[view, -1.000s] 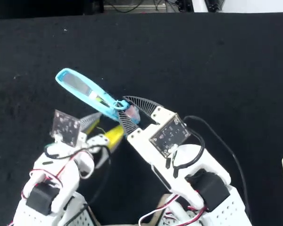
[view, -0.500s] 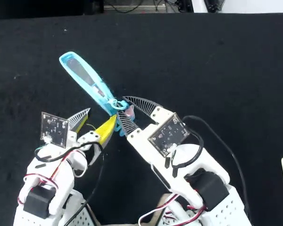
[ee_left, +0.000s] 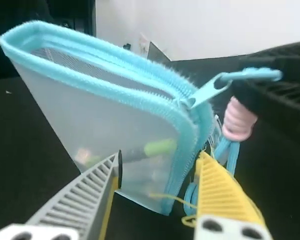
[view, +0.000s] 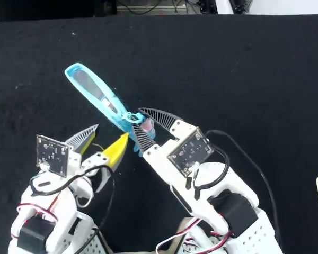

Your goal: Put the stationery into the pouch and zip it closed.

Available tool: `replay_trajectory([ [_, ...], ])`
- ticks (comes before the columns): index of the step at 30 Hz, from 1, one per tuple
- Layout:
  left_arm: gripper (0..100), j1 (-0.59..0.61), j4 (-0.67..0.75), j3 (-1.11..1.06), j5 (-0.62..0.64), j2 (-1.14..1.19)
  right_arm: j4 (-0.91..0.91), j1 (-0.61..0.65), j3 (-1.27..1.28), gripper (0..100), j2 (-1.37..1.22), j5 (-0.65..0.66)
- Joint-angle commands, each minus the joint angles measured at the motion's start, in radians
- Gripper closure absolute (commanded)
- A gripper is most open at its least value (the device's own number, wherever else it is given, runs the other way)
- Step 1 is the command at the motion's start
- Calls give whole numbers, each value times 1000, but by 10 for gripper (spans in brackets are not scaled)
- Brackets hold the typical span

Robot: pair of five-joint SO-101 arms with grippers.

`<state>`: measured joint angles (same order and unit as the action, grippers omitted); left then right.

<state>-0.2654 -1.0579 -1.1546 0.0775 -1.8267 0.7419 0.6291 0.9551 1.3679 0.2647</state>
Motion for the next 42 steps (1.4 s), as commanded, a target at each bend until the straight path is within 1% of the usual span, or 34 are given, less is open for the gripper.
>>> replay_trajectory([
  [1,755,-13,107,-64,60,5,-32,11,-8,988,-10,9],
  [4,755,-1,155,-104,69,5,-32,11,-8,988,-10,9],
  [11,755,157,167,-102,69,5,-29,11,-7,988,-10,9],
  [14,755,171,166,-102,68,3,-34,11,-8,988,-10,9],
  [18,755,166,138,-48,-9,3,-75,11,7,988,-12,9],
  [21,755,176,95,7,-26,3,-124,11,31,988,-12,9],
  [25,755,154,34,45,-23,3,-143,11,47,988,-12,8],
  [29,755,54,-48,91,-25,3,-138,9,47,988,-12,8],
  [31,755,-2,-57,90,-28,3,-132,8,47,988,-10,8],
  [33,755,-28,-26,59,-28,5,-87,8,41,988,-7,8],
  [36,755,-31,71,-27,-20,5,-20,8,31,988,-1,8],
  [38,755,-39,132,-90,-18,5,-6,8,31,988,-1,8],
  [42,755,-33,212,-156,61,5,-5,8,24,988,-1,8],
])
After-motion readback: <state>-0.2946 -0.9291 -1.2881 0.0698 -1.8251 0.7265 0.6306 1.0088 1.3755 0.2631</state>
